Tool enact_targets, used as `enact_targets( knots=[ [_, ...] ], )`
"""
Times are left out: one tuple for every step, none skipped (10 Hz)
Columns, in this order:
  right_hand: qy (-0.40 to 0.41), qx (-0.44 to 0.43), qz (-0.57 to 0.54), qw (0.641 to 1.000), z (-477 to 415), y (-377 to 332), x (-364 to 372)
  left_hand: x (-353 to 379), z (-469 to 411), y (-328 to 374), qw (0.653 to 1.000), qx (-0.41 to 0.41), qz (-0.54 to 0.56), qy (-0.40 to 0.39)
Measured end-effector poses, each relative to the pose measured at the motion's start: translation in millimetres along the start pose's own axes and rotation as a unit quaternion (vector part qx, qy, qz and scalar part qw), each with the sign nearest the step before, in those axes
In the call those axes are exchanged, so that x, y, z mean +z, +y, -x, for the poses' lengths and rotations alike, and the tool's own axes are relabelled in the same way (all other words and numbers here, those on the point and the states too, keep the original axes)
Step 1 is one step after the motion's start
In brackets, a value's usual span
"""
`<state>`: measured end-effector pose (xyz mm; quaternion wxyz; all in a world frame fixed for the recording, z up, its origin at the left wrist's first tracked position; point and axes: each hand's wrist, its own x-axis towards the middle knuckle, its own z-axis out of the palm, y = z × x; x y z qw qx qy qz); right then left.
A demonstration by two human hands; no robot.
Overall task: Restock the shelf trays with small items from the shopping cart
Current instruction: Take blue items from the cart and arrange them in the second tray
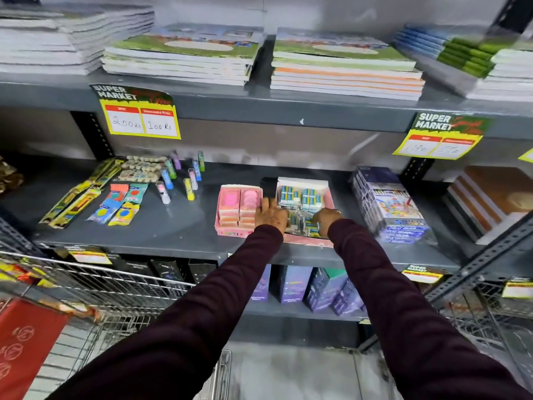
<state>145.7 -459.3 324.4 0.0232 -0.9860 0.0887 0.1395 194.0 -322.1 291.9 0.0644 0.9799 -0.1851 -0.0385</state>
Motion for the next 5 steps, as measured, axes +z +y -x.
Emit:
enact_targets(
  knots=[
    [0.003, -0.016, -0.031, 0.999, 7, -3, -11, -3, 4, -1, 1.000, -0.010, 0.005, 0.007],
    [0.006, -0.041, -0.052, 0.998, 16, -5, -25, -5, 9, 0, 1.000, -0.031, 0.002, -0.002],
    [0.015, -0.050, -0.059, 0.997, 21, -4, -30, -8, 11, 2, 0.999, -0.046, 0.003, -0.019],
    [0.026, -0.056, -0.046, 0.997, 33, -1, -32, -13, 20, 8, 0.998, -0.057, 0.007, -0.004],
    [0.041, -0.055, -0.052, 0.996, 36, 0, -45, -33, 27, 16, 0.998, -0.049, 0.010, 0.029]
  ],
)
